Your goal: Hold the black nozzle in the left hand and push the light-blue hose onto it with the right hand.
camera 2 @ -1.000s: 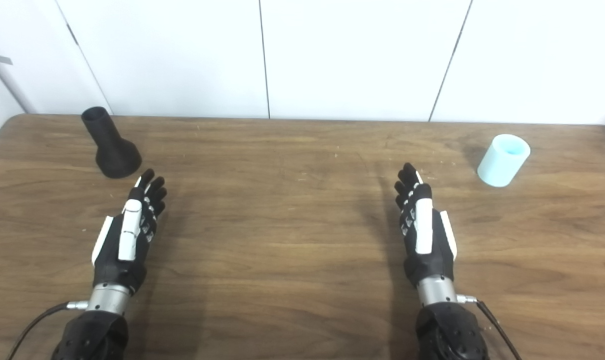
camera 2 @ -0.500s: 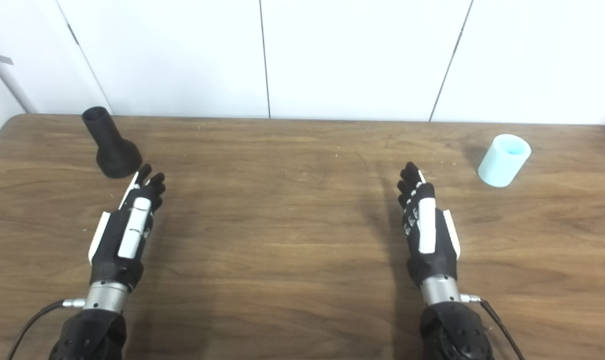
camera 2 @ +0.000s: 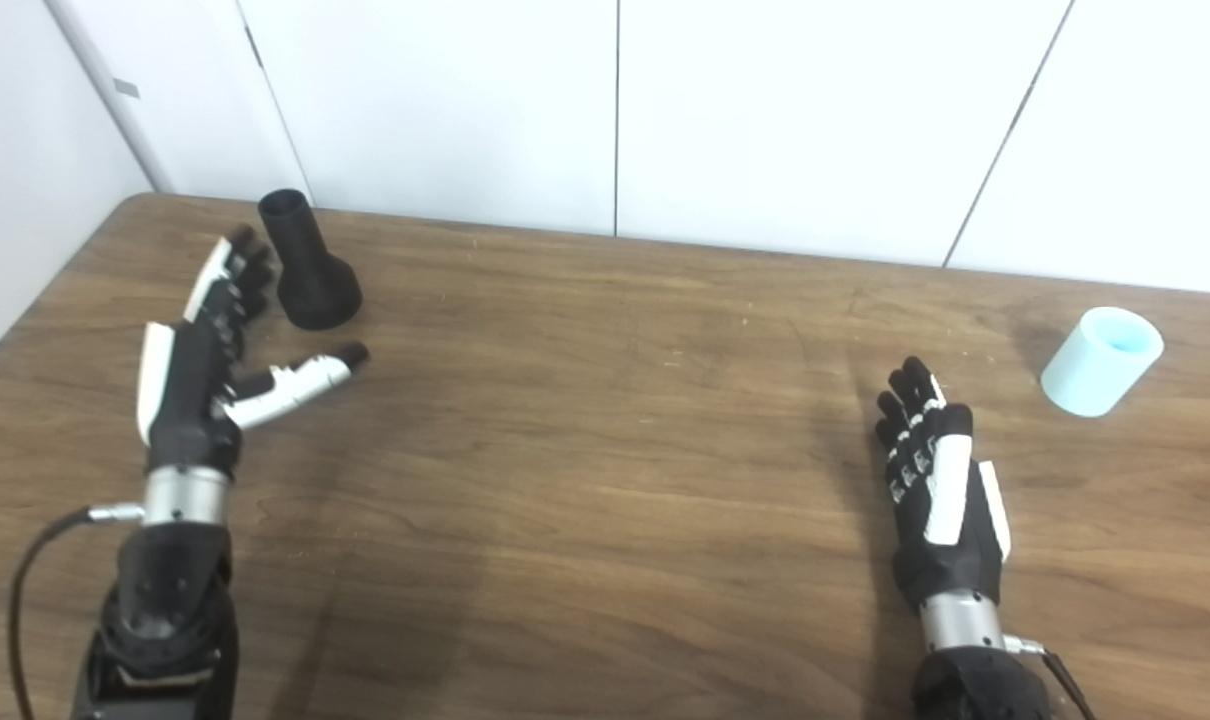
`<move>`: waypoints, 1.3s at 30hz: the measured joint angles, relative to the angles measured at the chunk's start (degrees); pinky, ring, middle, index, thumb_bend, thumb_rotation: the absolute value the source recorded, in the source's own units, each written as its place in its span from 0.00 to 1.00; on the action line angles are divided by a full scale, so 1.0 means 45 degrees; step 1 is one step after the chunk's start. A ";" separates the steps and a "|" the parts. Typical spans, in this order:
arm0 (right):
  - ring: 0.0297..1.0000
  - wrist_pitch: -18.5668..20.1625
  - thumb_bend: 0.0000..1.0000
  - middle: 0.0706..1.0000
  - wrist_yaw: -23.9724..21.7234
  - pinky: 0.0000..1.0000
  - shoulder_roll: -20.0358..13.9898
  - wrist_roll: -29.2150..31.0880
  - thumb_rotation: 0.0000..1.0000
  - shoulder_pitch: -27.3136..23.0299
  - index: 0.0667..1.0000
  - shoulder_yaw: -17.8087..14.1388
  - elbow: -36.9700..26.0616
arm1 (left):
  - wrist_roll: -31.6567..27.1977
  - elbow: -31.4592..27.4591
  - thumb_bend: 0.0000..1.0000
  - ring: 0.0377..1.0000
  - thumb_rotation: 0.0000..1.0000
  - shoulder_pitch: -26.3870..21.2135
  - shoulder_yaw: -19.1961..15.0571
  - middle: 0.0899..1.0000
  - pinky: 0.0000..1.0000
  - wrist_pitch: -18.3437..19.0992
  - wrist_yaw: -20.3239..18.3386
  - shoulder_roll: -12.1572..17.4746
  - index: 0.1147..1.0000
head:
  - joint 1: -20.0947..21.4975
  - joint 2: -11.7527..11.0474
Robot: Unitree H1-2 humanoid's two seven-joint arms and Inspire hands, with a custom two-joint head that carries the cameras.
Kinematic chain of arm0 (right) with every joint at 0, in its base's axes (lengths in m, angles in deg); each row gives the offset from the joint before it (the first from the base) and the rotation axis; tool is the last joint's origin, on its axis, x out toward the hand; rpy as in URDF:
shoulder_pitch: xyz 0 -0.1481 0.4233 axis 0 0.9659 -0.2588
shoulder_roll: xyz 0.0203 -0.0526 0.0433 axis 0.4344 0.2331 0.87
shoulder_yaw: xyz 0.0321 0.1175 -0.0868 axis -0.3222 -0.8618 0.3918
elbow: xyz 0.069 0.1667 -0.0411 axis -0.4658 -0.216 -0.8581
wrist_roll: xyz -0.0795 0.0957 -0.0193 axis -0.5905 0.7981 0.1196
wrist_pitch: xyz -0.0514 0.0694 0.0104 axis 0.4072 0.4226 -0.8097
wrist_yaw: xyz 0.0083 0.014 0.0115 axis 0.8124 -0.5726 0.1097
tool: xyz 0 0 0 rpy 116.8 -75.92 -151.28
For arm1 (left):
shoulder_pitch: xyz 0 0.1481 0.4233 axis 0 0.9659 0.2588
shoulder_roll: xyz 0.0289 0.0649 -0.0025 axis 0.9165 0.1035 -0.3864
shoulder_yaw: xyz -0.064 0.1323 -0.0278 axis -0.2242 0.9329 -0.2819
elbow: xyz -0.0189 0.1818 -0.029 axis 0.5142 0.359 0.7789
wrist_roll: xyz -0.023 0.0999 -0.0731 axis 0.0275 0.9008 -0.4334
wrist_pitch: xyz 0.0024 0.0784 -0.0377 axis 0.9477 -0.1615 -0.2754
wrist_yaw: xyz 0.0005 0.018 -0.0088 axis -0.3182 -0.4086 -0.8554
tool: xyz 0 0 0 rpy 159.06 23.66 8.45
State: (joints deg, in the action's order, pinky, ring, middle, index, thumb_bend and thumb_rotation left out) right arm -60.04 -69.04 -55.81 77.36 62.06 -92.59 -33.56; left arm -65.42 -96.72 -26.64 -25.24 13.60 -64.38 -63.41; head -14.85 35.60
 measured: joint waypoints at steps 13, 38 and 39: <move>0.95 -0.0792 0.50 0.94 -0.0327 0.96 -0.0140 0.0182 1.00 -0.0082 0.94 -0.0085 0.0572 | 0.1928 0.0336 0.86 0.99 0.23 -0.0840 0.0011 0.97 0.99 0.1046 0.0011 0.1431 0.92 | -0.0916 -0.0390; 0.92 -0.2072 0.59 0.91 -0.1218 0.90 -0.0906 0.0785 0.97 -0.0894 0.92 -0.0524 0.2075 | 0.3862 0.2660 0.91 1.00 0.31 -0.1723 0.1115 1.00 1.00 0.2967 -0.0695 0.2240 0.98 | -0.2110 -0.2187; 0.92 -0.2179 0.60 0.91 -0.1249 0.90 -0.0943 0.0815 0.97 -0.0910 0.92 -0.0527 0.2145 | 0.3943 0.2800 0.92 1.00 0.31 -0.1723 0.1151 1.00 1.00 0.2981 -0.0695 0.2241 0.98 | -0.2129 -0.2285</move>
State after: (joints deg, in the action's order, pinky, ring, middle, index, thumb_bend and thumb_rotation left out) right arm -69.85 -74.66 -60.05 81.03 57.97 -94.96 -23.91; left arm -47.68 -84.12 -34.40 -20.06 27.01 -67.51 -53.33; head -24.43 25.32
